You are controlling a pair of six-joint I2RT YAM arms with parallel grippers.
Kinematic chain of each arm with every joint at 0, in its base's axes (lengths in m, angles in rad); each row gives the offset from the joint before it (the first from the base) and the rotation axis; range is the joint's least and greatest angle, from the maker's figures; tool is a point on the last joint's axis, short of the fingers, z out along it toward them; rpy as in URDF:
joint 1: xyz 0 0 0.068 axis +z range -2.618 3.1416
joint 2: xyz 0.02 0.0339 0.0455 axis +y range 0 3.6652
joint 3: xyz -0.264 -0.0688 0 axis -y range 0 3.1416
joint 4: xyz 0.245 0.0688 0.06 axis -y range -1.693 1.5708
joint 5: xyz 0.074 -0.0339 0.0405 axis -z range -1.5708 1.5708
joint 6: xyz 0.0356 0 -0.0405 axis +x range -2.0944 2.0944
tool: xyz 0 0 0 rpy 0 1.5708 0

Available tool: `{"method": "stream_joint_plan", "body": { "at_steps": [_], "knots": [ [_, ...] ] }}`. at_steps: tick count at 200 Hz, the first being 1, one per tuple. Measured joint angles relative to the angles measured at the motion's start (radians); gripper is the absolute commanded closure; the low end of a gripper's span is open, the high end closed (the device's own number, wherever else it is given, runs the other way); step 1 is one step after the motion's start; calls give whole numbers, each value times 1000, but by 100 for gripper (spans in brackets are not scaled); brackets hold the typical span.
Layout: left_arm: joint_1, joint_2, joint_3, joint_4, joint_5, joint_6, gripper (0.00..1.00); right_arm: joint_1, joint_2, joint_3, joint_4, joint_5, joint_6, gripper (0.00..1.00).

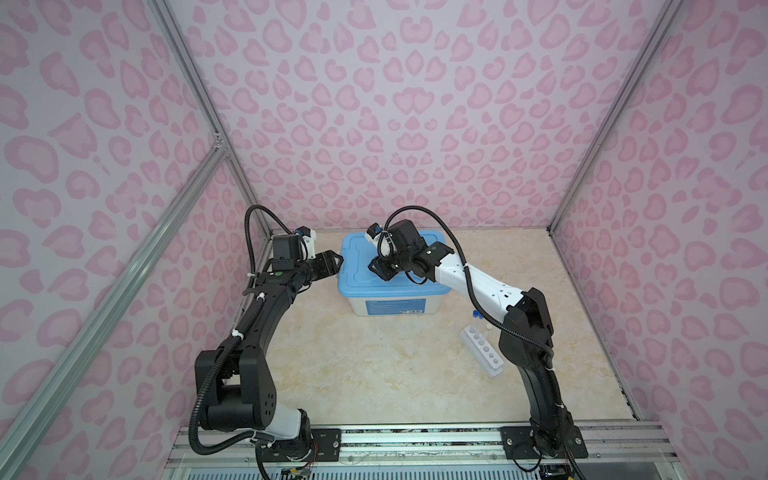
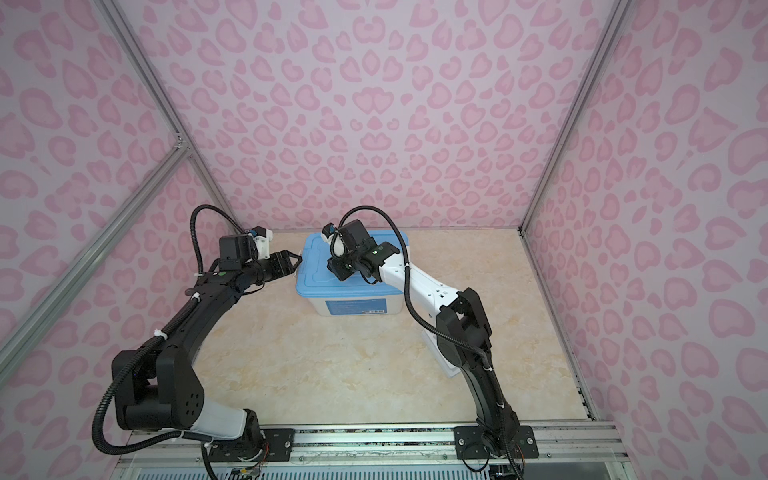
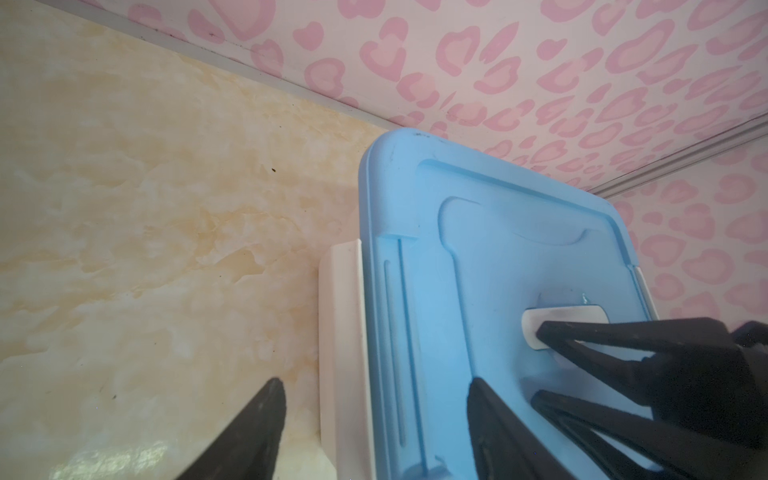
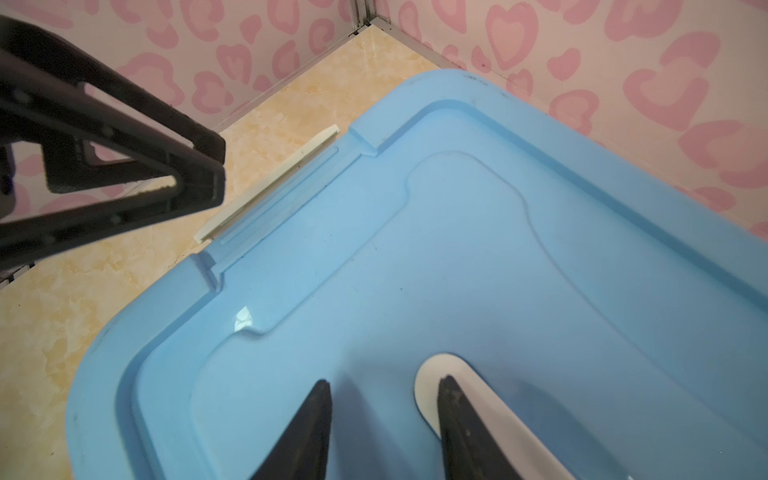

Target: Organize the chemistry lab equipment

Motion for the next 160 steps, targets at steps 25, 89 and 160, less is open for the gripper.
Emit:
{"method": "stream_joint_plan", "body": {
  "at_steps": [25, 89, 160],
  "knots": [
    [-3, 14, -3, 0, -4, 14, 29, 0, 2, 2, -2, 0, 0, 57],
    [-20, 37, -3, 0, -6, 43, 29, 0, 3, 2, 0, 0, 3, 57],
    [-35, 52, -3, 1, -7, 51, 33, 0, 3, -3, 5, 0, 4, 57]
  ]
}}
